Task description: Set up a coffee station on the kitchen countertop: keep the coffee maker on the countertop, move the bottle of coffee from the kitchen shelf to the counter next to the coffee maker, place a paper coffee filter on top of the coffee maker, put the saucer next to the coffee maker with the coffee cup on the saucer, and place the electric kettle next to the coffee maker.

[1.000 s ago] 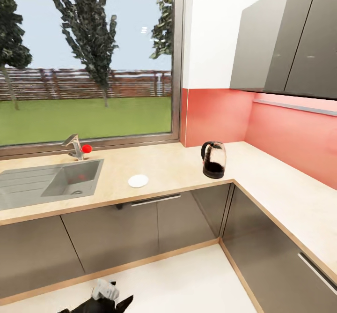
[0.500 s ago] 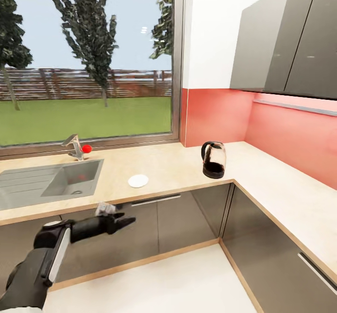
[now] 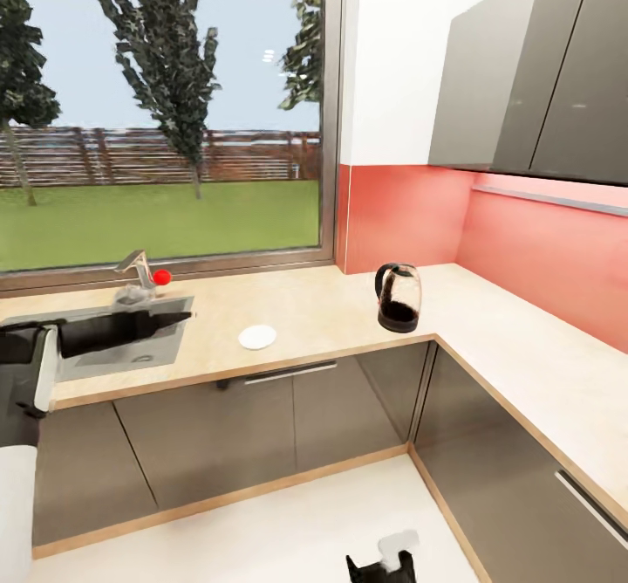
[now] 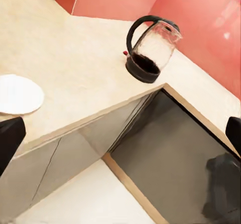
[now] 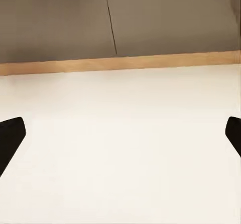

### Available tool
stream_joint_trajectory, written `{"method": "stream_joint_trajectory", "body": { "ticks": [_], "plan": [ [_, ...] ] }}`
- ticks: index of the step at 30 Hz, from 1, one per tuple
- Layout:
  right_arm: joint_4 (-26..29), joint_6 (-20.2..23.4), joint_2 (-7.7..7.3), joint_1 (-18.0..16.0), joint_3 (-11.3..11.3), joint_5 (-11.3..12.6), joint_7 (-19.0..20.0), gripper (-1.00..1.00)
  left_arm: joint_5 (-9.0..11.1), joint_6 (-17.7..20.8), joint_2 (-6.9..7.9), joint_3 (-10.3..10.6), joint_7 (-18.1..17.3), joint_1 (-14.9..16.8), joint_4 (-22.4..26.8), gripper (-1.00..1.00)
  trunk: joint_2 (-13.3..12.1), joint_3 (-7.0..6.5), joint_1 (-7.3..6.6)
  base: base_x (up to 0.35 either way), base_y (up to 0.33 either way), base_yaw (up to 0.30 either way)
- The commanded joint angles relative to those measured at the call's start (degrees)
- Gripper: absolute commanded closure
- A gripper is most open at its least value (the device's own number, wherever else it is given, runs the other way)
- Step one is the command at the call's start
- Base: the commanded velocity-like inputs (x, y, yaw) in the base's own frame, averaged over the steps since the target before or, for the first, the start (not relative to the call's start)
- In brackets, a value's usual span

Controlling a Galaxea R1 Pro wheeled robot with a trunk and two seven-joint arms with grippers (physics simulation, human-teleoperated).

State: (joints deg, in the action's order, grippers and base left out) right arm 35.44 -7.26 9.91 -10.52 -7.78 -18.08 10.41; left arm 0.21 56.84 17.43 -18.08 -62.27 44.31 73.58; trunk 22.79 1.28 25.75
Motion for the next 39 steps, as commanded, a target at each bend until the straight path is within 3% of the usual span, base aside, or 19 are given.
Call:
{"method": "stream_joint_trajectory", "body": {
  "ticks": [1,2,5,6,7,8,9,12,15,16,18,19,21,22,25,26,28,39],
  "plan": [
    [2.76,-0.14,0.09,-0.07,0.04,-0.53,2.87,-1.00,0.05,0.54,0.79,-0.25,-0.18,0.26,-0.80,-1.00,0.14,0.14,0.04,0.000,0.000,0.000],
    [12.25,0.34,0.09,-0.10,4.41,-0.33,7.23,-1.00,-0.01,0.55,1.79,-0.07,-0.15,0.10,-1.90,-1.00,0.14,0.14,0.04,0.000,0.000,0.000],
    [22.41,3.48,0.09,-0.18,10.49,1.64,8.40,-1.00,-0.03,0.61,1.88,0.42,-0.14,-0.03,-2.15,-1.00,0.14,0.14,0.04,0.000,0.000,0.000],
    [27.62,7.21,0.09,-0.36,12.95,4.06,8.61,-1.00,-0.01,0.67,1.88,0.90,-0.14,-0.07,-2.19,-1.00,0.14,0.14,0.04,0.000,0.000,0.000],
    [34.27,13.76,0.09,-1.21,14.84,8.30,8.75,-1.00,-0.02,0.71,1.92,2.22,-0.14,-0.11,-2.25,-1.00,0.14,0.14,0.04,0.000,0.000,0.000],
    [41.52,25.09,0.09,-6.11,15.86,16.37,8.82,-1.00,0.01,0.72,1.89,4.37,-0.14,-0.17,-2.29,-1.00,0.14,0.14,0.04,0.000,0.000,0.000],
    [42.97,30.99,0.09,-10.61,16.03,21.28,8.83,-1.00,0.04,0.73,1.81,5.06,-0.14,-0.21,-2.29,-1.00,0.14,0.14,0.04,0.000,0.000,0.000],
    [42.32,42.97,0.09,-21.36,16.11,32.51,8.80,-1.00,0.10,0.73,1.69,5.62,-0.14,-0.27,-2.30,-1.00,0.14,0.14,0.04,0.000,0.000,0.000],
    [37.91,49.78,0.09,-28.70,16.00,43.22,8.73,-1.00,0.13,0.75,1.57,5.62,-0.19,-0.34,-2.30,-1.00,0.14,0.14,0.04,0.000,0.000,0.000],
    [34.25,53.11,0.09,-32.53,15.89,50.61,8.65,-1.00,0.14,0.90,1.40,5.61,-0.26,-0.39,-2.34,-1.00,0.14,0.14,0.04,0.000,0.000,0.000],
    [30.84,56.37,0.09,-34.89,15.79,56.39,8.50,-1.00,0.14,1.01,0.68,5.58,-0.29,-0.48,-2.33,-1.00,0.14,0.14,0.04,0.000,0.000,0.000],
    [27.99,59.84,0.09,-36.27,15.61,60.16,7.78,-1.00,0.14,1.06,-0.79,5.53,-0.31,-0.52,-2.31,-1.00,0.14,0.14,0.04,0.000,0.000,0.000],
    [26.49,61.13,0.09,-36.66,15.56,61.21,6.39,-1.00,0.13,1.07,-1.81,5.50,-0.28,-0.54,-2.30,-1.00,0.14,0.14,0.04,0.000,0.000,0.000],
    [21.52,61.87,0.09,-36.89,15.19,61.98,2.80,-1.00,-0.05,1.08,-2.62,4.78,-0.06,-0.46,-2.30,-1.00,0.14,0.14,0.04,0.000,0.000,0.000],
    [19.85,61.94,0.09,-36.92,14.26,62.07,2.01,-1.00,-0.10,1.08,-2.23,3.09,0.54,-0.06,-2.33,-1.00,0.14,0.14,0.04,0.000,0.000,0.000],
    [19.42,61.93,-0.83,-36.93,13.95,62.12,1.83,-1.00,-0.08,1.08,-2.07,1.48,1.01,0.16,-2.36,-1.00,0.14,0.14,0.04,0.000,0.000,0.000],
    [19.13,61.95,-2.15,-36.93,13.66,62.09,1.64,-1.00,0.00,1.12,-2.06,0.21,1.35,0.29,-2.42,-1.00,0.14,0.14,0.04,0.000,0.000,0.000],
    [18.08,61.94,-2.69,-36.92,13.99,61.46,1.55,-1.00,-0.05,0.95,-2.54,-0.04,1.53,-0.53,-2.60,-1.00,0.14,0.14,0.04,0.036,0.000,0.000]
  ]
}}
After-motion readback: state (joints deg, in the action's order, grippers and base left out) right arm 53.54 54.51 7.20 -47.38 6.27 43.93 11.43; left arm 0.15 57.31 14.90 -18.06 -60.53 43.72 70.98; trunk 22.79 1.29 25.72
